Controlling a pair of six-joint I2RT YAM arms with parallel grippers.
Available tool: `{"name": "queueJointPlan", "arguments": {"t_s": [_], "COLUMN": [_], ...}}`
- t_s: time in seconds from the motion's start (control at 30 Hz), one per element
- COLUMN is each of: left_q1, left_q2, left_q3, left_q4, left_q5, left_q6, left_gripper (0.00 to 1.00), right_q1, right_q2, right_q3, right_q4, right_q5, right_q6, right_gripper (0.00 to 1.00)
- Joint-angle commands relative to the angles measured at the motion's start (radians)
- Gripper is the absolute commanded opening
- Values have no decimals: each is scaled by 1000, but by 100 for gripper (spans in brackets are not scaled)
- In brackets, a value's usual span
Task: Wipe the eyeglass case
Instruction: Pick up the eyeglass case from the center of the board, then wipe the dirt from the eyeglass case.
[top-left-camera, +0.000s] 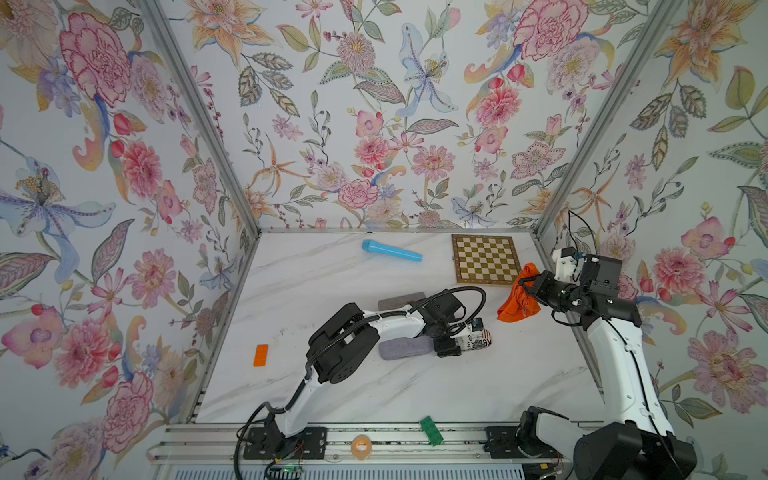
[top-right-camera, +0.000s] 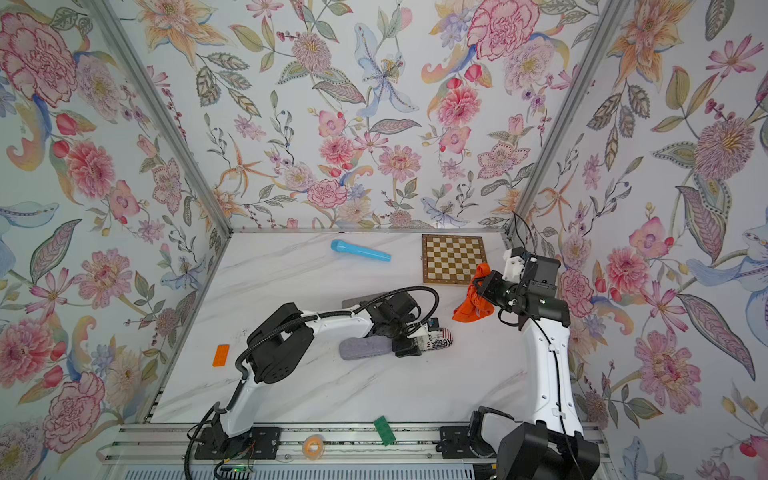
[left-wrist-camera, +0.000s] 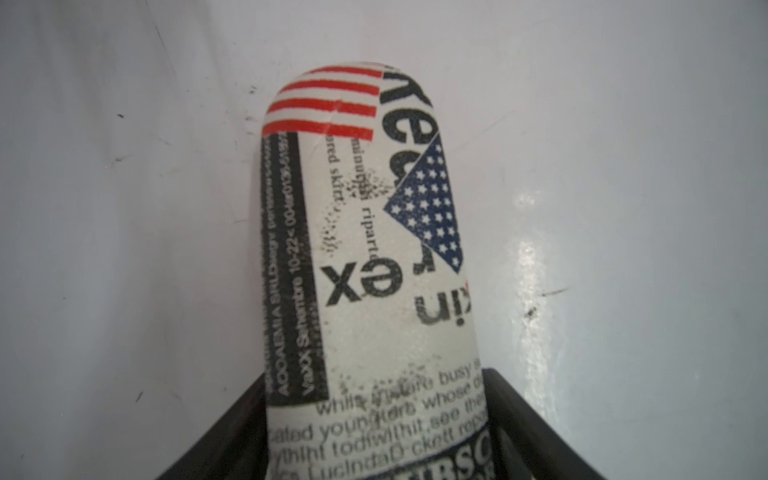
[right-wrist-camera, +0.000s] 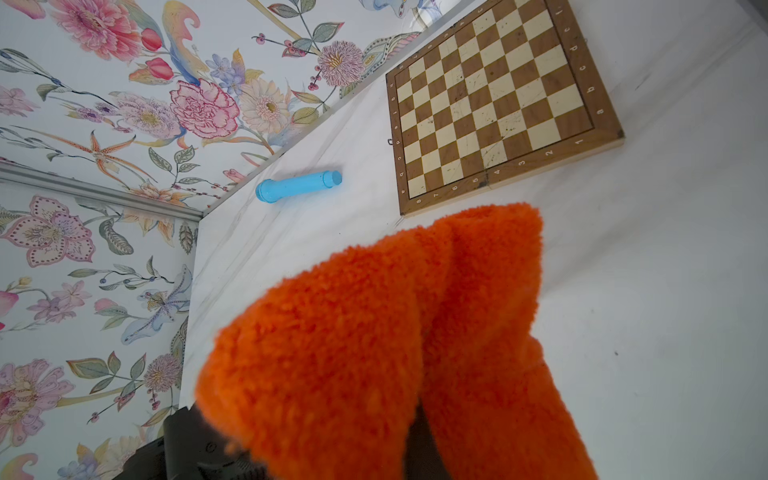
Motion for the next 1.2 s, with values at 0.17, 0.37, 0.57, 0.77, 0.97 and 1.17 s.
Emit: {"name": "queueJointPlan", "arguments": {"t_s": [0.17, 0.37, 0.57, 0.77, 0.97, 1.17], "left_q1": [7, 9, 9, 2, -25, -39], "left_q2": [47, -41, -237, -340, -417, -469], "left_q3": [1, -19, -78, -85, -128, -156], "left_q4": [-29, 12, 94, 105, 167, 158], "left_q5": [-49, -115, -157, -143, -119, -140], "left_q6": [-7, -37, -98, -157, -156, -131], "left_gripper": [51, 37, 35, 35, 35, 34], "right_q1": [8, 47, 137, 306, 525, 369], "right_q2": [-47, -74, -122, -155, -82, -32], "right_q3": [-41, -27, -33, -147, -167, -34], "right_q4": [-17, -90, -196, -86, 57, -126], "right_q5": [-4, 21, 75, 88, 101, 130], "right_q6": [-23, -38, -42, 81, 154, -2], "right_gripper": [0, 0, 0, 0, 0, 0]}}
